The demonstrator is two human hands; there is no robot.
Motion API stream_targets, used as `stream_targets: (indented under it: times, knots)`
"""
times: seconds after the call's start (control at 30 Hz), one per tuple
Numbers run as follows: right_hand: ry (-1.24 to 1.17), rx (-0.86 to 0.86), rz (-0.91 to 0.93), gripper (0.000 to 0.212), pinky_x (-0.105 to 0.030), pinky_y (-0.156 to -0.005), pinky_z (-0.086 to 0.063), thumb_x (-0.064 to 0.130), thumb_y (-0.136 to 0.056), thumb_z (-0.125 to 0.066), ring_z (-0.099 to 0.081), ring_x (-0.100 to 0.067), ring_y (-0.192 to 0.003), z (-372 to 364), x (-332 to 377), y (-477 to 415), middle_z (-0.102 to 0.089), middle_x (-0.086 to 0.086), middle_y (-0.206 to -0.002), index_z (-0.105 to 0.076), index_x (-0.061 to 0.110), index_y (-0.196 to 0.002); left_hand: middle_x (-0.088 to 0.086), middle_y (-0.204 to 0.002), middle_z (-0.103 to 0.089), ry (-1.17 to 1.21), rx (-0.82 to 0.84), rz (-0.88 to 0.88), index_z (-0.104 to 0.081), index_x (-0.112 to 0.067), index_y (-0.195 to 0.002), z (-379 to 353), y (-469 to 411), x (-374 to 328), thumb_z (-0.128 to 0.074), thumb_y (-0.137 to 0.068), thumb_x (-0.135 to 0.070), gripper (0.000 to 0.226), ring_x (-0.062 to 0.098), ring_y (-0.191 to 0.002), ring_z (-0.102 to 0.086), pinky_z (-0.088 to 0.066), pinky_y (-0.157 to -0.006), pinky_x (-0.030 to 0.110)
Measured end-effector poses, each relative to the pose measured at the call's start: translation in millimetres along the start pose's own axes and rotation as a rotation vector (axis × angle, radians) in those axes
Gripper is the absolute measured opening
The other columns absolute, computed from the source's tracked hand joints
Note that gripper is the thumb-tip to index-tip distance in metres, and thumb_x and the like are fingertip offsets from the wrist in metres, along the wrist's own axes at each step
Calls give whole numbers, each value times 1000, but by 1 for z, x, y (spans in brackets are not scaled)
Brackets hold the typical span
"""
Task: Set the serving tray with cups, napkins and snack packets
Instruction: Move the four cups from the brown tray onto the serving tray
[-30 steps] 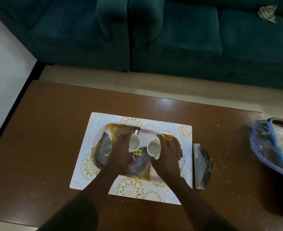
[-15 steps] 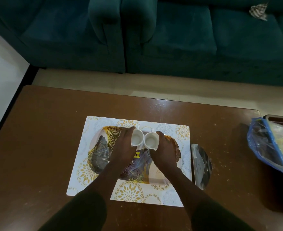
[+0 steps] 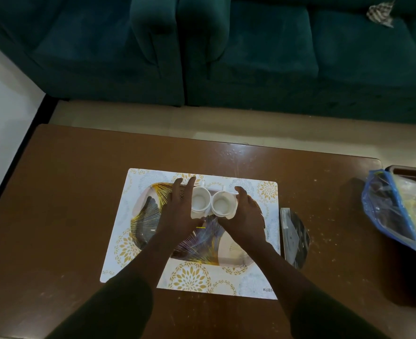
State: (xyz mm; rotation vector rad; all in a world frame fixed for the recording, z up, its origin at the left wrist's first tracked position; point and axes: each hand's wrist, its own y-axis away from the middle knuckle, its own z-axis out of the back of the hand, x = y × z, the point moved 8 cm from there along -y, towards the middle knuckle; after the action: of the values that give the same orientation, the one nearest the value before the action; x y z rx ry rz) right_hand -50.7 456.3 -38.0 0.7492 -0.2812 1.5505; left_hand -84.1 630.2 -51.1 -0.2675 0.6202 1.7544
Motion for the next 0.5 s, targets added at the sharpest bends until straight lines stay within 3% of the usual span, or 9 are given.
stream_targets:
  times: [0.1,0.2,0.37,0.5]
  knots:
    - [-27,46,-32,96,-48,-105,-41,58,-67,-75,-42,-24,-135,14,-7,-5,-42,-2,-149,-28,25,-144,15,-162,-16,-9,-1,-1,-15,-25,-155,13,-7,-6,-83,-59,-59,123,39,-142,-33,-47,-100,56]
    - [-29,4,-47,89,-46,-103,-44,64,-72,-66,-42,-25,-134,42,-12,-17,-41,-2,-149,-29,25,-142,11,-163,-12,-59,-3,-10,-9,-32,-155,25,-20,-23,-81,-52,-68,131,38,-142,-30,-44,-102,57]
    - [-38,-118,17,72,-40,-101,-47,60,-81,-58,-52,-23,-124,105,-27,-33,-47,-4,-143,-39,20,-137,6,-165,-8,-92,-32,-75,-3,-38,-153,23,-37,-86,-57,-66,-82,112,30,-152,-13,-24,-113,62]
    - [8,-183,-8,64,-38,-100,-46,56,-85,-55,-55,-24,-121,157,-68,-35,-50,-5,-139,-42,18,-135,5,-166,-11,-33,-57,-178,-10,-31,-155,3,-46,-154,-53,-80,-72,96,27,-153,-10,-21,-118,57]
